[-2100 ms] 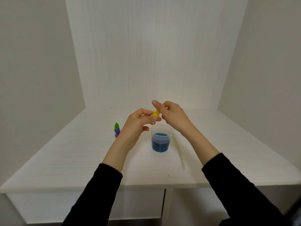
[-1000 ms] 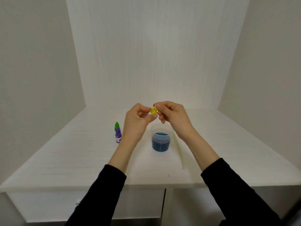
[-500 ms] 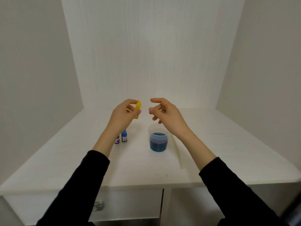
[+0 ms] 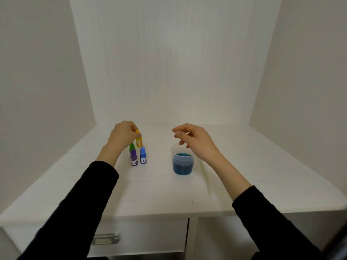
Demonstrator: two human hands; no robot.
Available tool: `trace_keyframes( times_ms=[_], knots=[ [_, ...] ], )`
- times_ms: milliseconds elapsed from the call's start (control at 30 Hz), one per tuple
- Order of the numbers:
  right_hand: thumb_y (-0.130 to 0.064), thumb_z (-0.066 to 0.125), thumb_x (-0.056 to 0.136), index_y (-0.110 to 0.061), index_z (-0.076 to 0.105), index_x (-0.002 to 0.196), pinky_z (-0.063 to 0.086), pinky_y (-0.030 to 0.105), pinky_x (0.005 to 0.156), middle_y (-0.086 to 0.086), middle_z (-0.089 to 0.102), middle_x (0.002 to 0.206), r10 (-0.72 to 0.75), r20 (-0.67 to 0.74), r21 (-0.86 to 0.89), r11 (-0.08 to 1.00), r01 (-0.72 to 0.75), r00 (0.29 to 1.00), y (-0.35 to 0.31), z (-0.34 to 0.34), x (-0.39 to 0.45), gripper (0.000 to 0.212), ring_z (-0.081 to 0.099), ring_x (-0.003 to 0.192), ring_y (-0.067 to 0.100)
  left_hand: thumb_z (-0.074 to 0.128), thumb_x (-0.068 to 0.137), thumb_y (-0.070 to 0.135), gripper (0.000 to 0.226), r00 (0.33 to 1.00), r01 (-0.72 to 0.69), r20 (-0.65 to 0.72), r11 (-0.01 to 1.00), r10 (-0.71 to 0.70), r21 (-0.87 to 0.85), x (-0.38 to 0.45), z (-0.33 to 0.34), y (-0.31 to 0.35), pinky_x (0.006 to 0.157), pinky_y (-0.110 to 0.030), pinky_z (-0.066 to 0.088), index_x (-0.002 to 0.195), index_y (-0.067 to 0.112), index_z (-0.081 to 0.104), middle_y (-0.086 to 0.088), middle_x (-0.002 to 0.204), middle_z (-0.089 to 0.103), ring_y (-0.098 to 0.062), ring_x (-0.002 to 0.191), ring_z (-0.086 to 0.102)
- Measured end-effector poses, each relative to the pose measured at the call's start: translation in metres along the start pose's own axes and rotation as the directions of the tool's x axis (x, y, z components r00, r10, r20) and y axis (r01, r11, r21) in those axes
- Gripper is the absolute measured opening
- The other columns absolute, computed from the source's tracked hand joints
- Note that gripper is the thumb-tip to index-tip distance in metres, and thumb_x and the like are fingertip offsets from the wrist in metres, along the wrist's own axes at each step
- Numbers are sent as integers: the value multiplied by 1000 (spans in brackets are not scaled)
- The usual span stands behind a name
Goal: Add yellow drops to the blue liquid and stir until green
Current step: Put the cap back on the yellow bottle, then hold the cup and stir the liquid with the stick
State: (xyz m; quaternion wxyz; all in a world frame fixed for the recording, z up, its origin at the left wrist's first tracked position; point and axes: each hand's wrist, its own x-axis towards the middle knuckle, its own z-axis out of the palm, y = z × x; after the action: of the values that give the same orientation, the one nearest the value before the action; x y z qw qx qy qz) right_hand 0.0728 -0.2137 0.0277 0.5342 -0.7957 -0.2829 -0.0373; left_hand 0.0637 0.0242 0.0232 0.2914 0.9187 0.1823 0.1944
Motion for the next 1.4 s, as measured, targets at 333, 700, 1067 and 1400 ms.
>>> trace_keyframes(
  times_ms=[333, 700, 1067, 1400],
  knots=[
    [-24, 54, 91, -27, 67, 99, 44, 18, 67, -6, 68, 98, 16, -14, 2, 1000, -16, 1000, 7, -7, -5, 16, 65, 75, 5, 74, 79, 26, 11, 991, 95, 60, 941, -121, 325, 3, 16, -4, 84, -38, 24, 76, 27, 63, 6, 78, 50, -24, 118, 36],
    [-22, 53, 91, -24, 67, 101, 42, 15, 64, -5, 69, 97, 48, -61, -15, 999, -49, 997, 19, -19, -9, 18, 64, 73, 6, 67, 86, 34, 10, 979, 140, 90, 927, -181, 347, 5, 22, -8, 83, -38, 23, 86, 24, 69, 4, 77, 54, -24, 118, 37],
    [-20, 52, 90, -24, 65, 101, 42, 17, 62, -4, 65, 98, 110, -155, -94, 988, -126, 982, 42, -30, -14, 17, 64, 74, 7, 57, 93, 32, 29, 979, -134, -127, 973, 160, 189, -20, 30, 31, 90, -40, 25, 121, 26, 61, -1, 126, 58, -26, 127, 38],
    [-31, 58, 86, -25, 47, 118, 44, 28, 71, -4, 59, 95, 281, -102, -378, 877, -298, 954, 74, -27, -29, 34, 57, 81, 12, 58, 92, 25, 24, 864, -475, -151, 877, 481, 74, -75, 67, 84, 90, -30, 16, 116, 27, 62, 6, 126, 57, -16, 127, 36]
  ],
)
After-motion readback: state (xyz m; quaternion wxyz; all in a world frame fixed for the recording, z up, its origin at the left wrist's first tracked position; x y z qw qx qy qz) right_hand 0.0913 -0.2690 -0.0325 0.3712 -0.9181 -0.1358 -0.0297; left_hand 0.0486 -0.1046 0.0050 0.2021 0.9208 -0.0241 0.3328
